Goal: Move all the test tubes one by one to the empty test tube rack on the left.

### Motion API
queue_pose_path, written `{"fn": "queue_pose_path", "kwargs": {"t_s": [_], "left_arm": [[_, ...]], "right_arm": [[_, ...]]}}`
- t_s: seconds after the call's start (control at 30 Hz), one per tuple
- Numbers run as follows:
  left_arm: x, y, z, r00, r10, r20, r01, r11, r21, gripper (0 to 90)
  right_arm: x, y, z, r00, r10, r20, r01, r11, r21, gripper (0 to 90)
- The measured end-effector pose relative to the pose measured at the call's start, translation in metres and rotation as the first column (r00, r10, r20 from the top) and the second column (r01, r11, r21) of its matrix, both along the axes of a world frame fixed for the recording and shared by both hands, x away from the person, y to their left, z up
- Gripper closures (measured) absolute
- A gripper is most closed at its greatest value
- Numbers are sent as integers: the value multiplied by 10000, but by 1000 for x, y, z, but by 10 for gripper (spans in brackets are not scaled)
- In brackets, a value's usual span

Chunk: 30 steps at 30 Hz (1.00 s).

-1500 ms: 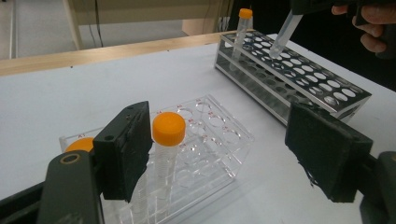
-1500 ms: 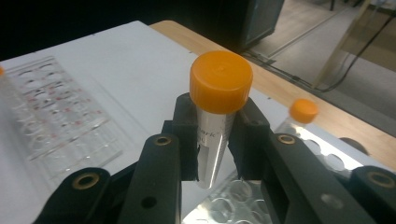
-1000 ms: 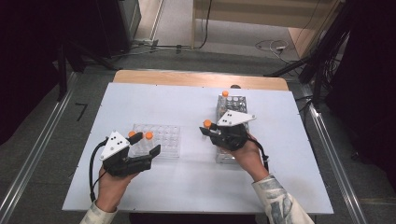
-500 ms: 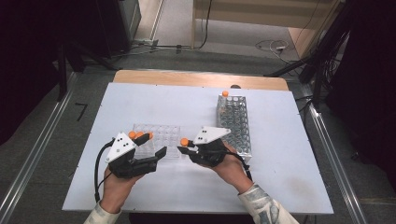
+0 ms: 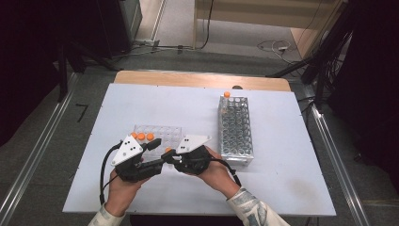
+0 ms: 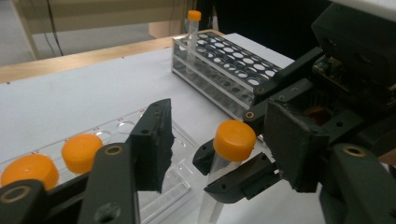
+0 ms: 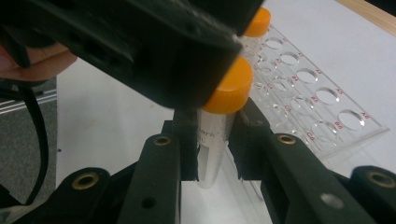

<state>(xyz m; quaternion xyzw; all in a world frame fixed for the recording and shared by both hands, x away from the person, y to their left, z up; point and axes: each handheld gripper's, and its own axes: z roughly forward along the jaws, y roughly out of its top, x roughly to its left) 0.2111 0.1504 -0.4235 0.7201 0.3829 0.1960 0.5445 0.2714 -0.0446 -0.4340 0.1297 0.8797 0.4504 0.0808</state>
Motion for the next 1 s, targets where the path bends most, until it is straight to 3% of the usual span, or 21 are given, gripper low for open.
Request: {"fn": "queue_pose_path", "kwargs": {"t_s": [0.2,0.47,0.77,0.83,0.9,1.0], "left_arm": [[0,-2,-3,9997,-227,-82,227,9997,71,586],[1,-3,-4,9992,-377,-155,377,9993,-1,680],[0,-4,-2,9990,-433,-53,433,9990,-80,697],[1,-5,0,9990,-448,-1,448,9989,-112,700],[2,-4,4,9990,-430,106,432,9990,-150,701],[2,-2,11,9990,-328,319,335,9992,-220,702]], "right_arm": [[-1,1,0,10000,56,-76,-55,9999,84,717],[-1,1,1,9999,136,4,-136,9999,97,716],[-2,-2,3,9999,97,-34,-97,9997,207,707],[-2,-3,3,9992,289,-258,-280,9989,373,609],[-1,-4,4,9985,239,-488,-221,9991,357,444],[1,-8,5,9979,23,-641,-6,9996,267,350]]}}
